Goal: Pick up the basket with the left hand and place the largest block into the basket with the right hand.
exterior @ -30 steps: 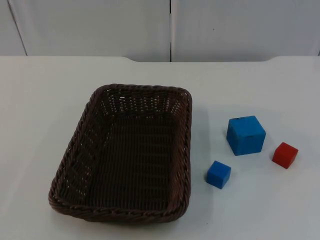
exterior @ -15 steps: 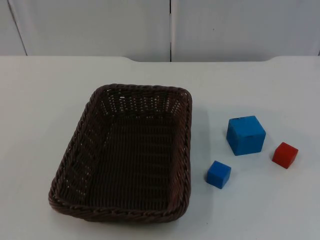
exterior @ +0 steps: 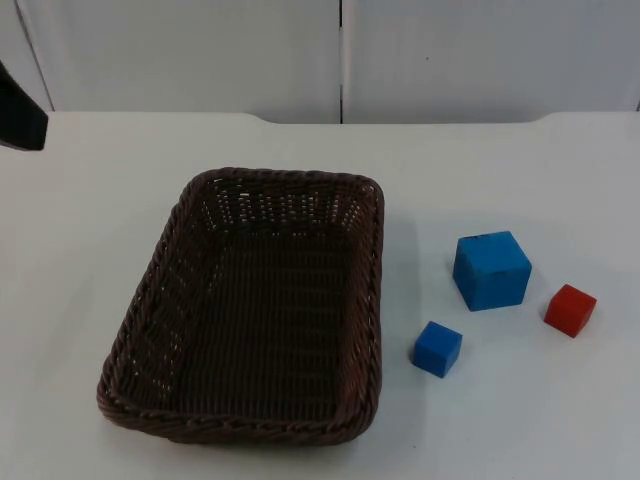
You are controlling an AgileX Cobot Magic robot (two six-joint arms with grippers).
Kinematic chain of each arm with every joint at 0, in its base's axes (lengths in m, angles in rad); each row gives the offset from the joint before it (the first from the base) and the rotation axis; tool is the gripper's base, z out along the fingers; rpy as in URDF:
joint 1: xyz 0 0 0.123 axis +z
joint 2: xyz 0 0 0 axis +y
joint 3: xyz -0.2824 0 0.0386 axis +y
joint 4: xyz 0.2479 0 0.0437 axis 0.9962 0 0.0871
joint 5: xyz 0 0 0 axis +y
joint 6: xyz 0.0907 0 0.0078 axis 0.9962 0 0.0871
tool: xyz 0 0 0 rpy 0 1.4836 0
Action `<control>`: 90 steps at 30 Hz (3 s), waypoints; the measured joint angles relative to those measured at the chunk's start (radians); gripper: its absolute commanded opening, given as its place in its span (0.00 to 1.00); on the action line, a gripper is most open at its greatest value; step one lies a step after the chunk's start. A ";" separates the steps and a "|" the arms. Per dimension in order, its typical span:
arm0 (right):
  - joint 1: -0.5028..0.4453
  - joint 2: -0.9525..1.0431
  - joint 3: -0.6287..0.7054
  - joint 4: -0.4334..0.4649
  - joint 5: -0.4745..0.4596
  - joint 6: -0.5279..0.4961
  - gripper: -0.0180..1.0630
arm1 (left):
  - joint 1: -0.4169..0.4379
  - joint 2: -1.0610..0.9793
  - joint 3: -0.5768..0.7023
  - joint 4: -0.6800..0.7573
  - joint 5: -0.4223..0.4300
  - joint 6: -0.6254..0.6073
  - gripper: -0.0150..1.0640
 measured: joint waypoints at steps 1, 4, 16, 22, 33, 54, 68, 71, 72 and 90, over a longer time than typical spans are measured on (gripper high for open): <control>0.000 0.000 0.000 0.000 0.000 0.000 0.99 | -0.005 0.016 -0.008 0.000 -0.002 0.003 0.94; 0.000 0.000 0.000 0.000 0.000 0.000 0.99 | -0.029 0.052 -0.026 0.000 -0.011 0.007 0.94; 0.000 0.000 0.000 0.000 0.000 -0.002 0.99 | -0.144 0.305 -0.100 -0.008 -0.065 0.017 0.94; 0.000 0.000 0.000 0.000 0.000 -0.002 0.99 | -0.146 0.438 -0.139 -0.023 -0.074 0.017 0.94; 0.000 0.000 0.005 0.000 0.000 -0.002 0.99 | -0.146 0.628 -0.235 -0.026 -0.076 0.017 0.94; 0.000 0.000 0.005 -0.003 0.000 -0.002 0.99 | -0.214 0.827 -0.250 -0.060 -0.174 0.017 0.94; 0.000 0.000 0.005 -0.018 0.000 -0.002 0.99 | -0.218 0.873 -0.250 -0.060 -0.198 0.021 0.70; 0.000 0.000 0.005 -0.027 0.000 -0.002 0.99 | -0.218 0.873 -0.250 -0.060 -0.198 0.021 0.55; 0.000 0.000 0.005 -0.027 0.000 -0.002 0.99 | -0.218 0.873 -0.250 -0.060 -0.198 0.021 0.47; 0.000 0.000 0.005 -0.030 0.000 -0.002 0.99 | -0.218 0.873 -0.252 -0.078 -0.168 -0.025 0.01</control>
